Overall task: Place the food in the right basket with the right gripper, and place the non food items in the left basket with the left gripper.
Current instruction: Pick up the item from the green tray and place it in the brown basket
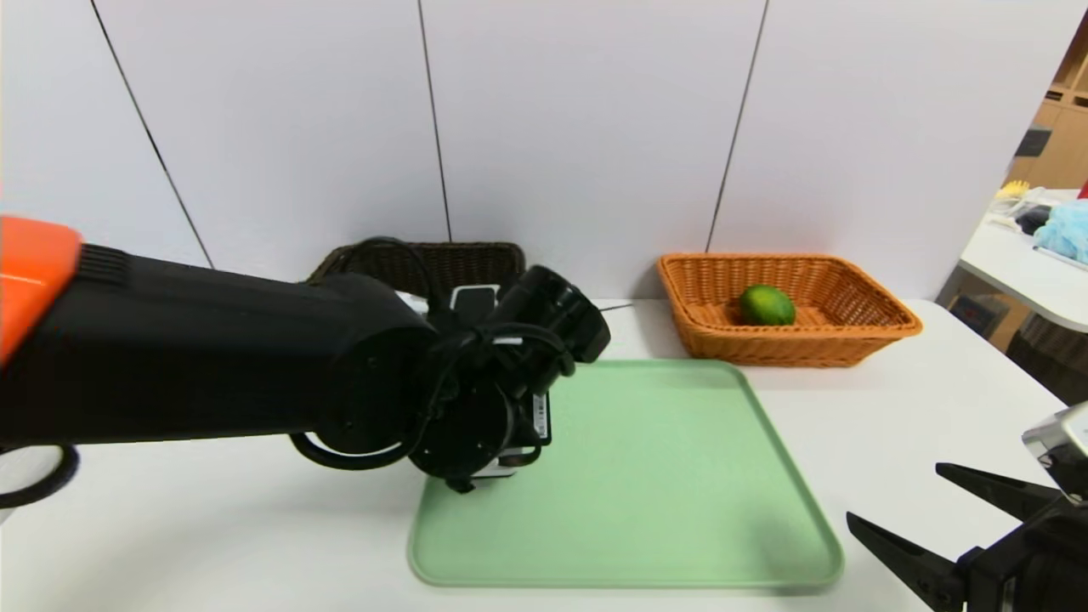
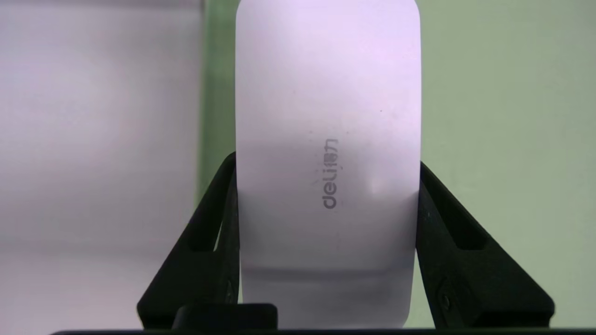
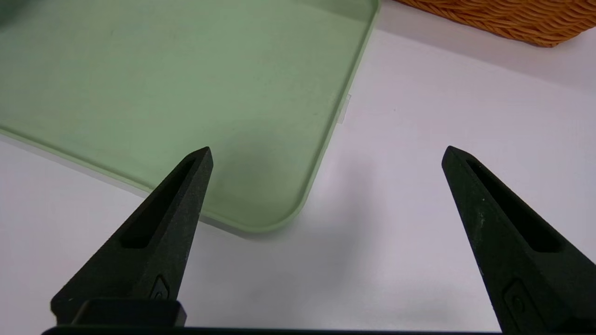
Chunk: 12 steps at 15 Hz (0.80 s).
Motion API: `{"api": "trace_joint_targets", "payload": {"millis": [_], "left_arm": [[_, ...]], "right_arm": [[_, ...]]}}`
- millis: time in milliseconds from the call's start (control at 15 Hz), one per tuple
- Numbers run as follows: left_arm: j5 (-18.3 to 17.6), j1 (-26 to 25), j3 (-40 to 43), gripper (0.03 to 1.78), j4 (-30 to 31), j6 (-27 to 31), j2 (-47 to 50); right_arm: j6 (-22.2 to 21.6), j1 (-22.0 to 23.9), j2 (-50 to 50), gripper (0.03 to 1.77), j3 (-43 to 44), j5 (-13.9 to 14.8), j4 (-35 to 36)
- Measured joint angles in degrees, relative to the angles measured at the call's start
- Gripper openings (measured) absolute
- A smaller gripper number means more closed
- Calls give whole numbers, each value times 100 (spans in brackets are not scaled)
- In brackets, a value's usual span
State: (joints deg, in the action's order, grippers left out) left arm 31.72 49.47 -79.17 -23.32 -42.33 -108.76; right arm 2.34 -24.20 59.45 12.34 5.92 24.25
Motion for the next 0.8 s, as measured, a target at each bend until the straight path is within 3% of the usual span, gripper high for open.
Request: {"api": "trace_joint_targets", "payload": {"millis": [333, 800], "left_arm": [[494, -7, -11, 103, 80, 718, 986], [444, -981, -457, 103, 1663, 2497, 1097]], "right_arm": [[94, -74, 60, 169, 63, 5, 2], [182, -94, 41, 169, 65, 24, 11]]}}
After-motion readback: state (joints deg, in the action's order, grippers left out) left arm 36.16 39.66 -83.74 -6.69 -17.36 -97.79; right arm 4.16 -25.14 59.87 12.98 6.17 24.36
